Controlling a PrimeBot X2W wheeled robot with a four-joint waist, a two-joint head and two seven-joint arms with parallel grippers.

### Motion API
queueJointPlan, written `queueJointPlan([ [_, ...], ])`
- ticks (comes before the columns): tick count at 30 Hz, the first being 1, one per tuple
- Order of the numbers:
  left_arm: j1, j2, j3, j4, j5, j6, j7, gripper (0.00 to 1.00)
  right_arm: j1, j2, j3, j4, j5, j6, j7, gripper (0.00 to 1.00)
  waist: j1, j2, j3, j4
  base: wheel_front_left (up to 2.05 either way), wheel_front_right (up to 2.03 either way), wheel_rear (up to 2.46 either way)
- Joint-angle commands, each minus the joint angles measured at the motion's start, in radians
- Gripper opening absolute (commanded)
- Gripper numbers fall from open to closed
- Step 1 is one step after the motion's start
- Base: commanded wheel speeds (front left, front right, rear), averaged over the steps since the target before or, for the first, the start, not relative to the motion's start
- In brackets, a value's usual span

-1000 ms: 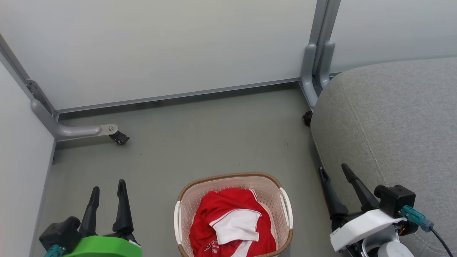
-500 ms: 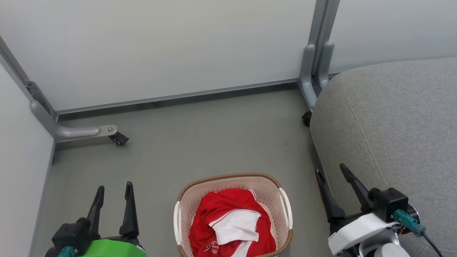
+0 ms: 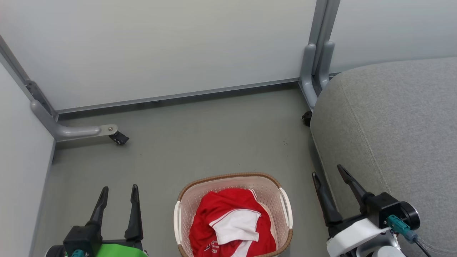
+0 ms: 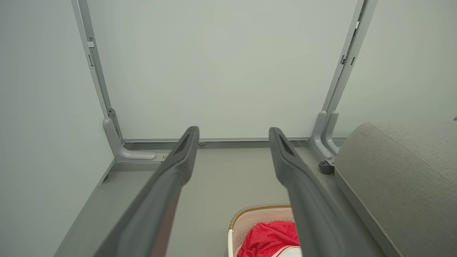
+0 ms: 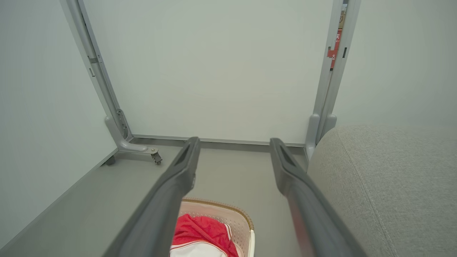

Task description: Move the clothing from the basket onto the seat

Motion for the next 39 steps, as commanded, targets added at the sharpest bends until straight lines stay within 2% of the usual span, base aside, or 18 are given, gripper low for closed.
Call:
queueJointPlan([
  [1, 0.01, 0.007, 0.0, -0.006, 0.02, 0.002, -0.008, 1.0, 0.008, -0.001, 0.003, -0.007, -0.024, 0.0, -0.009, 1.0, 0.0, 0.0, 0.0, 0.0, 0.0, 0.0, 0.0],
  [14, 0.024, 0.007, -0.009, -0.007, 0.117, 0.005, -0.033, 1.0, 0.014, 0.002, 0.011, -0.006, -0.115, 0.0, -0.032, 1.0, 0.0, 0.0, -0.001, -0.006, 0.0, 0.0, 0.0],
  [39, 0.019, 0.007, -0.018, 0.026, 0.124, -0.007, -0.03, 1.0, 0.019, 0.007, -0.001, 0.012, -0.103, 0.0, -0.032, 1.0, 0.0, 0.0, 0.007, -0.014, 0.0, 0.0, 0.0],
])
